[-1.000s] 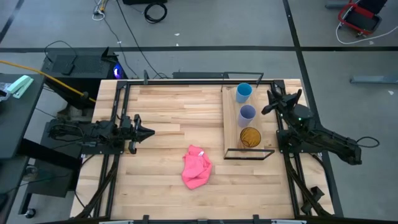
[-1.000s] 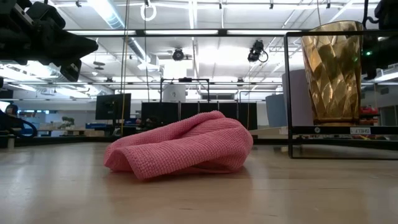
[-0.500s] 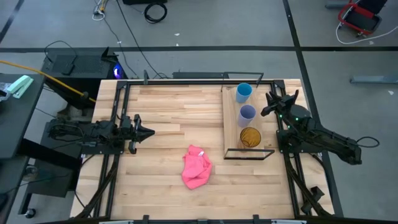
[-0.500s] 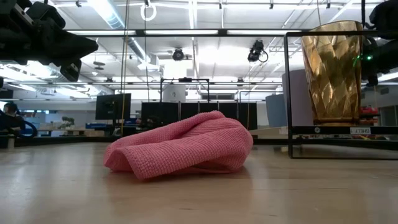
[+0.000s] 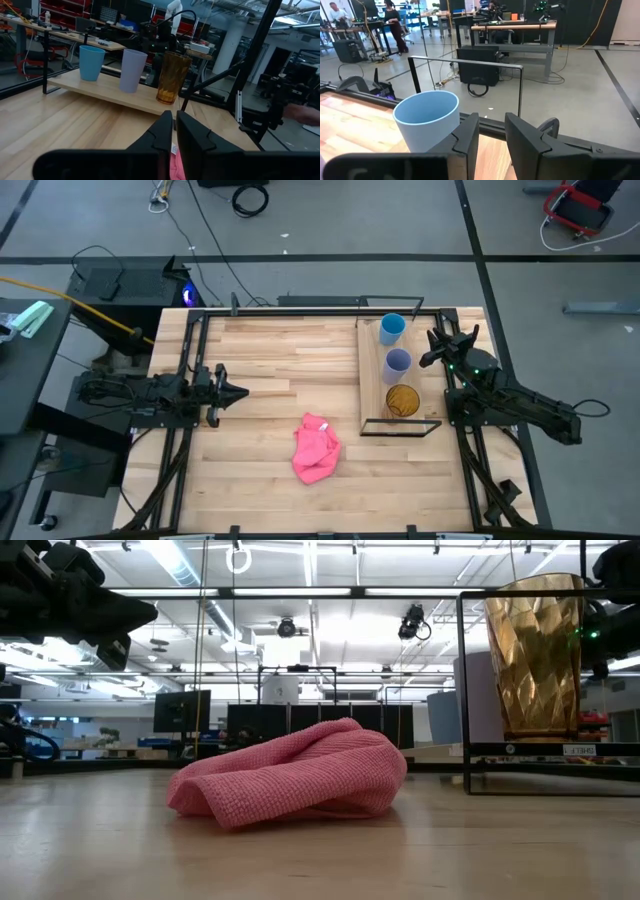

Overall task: Stack small to large cups/mugs on shelf
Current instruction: Return to Home Position

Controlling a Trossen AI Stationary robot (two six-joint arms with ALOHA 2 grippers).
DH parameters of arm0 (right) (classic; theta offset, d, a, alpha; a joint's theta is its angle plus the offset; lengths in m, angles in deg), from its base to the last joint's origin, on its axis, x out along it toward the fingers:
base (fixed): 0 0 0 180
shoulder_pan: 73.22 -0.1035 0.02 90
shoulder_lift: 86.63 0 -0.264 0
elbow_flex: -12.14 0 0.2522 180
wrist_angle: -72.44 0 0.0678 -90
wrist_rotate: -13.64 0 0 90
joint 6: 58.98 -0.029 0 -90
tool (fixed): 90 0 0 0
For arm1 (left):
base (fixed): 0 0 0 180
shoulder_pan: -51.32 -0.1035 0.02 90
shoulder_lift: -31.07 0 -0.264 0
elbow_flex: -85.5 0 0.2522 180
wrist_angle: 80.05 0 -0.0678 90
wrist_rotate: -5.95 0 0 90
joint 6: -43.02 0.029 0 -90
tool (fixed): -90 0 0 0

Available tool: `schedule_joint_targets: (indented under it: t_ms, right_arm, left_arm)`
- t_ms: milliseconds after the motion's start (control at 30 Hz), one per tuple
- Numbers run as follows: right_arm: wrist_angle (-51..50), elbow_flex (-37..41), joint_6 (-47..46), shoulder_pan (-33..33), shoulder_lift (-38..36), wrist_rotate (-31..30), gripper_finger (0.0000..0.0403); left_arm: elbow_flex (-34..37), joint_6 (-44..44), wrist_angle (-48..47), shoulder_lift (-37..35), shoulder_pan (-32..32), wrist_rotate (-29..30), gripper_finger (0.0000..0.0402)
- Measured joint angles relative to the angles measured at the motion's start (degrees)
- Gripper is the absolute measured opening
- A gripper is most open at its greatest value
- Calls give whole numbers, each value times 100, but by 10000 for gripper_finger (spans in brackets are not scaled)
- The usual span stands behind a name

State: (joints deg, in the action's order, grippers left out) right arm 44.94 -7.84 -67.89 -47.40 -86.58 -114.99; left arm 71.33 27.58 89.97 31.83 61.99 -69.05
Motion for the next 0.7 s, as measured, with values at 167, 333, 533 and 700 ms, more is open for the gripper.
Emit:
schedule_joint_targets:
  t_ms: [167, 333, 533, 700]
  right_arm:
    - [0, 0, 1, 0, 0, 0, 103]
    - [2, 0, 2, 0, 0, 0, 103]
    - [2, 0, 2, -2, 0, 0, 103]
    - [4, 0, 2, 0, 0, 0, 103]
  left_arm:
    - [0, 0, 67, 0, 0, 5, 39]
    - [0, 0, 102, 0, -2, 3, 39]
    - [-2, 0, 133, 0, 0, 2, 31]
    - [-2, 0, 137, 0, 0, 0, 32]
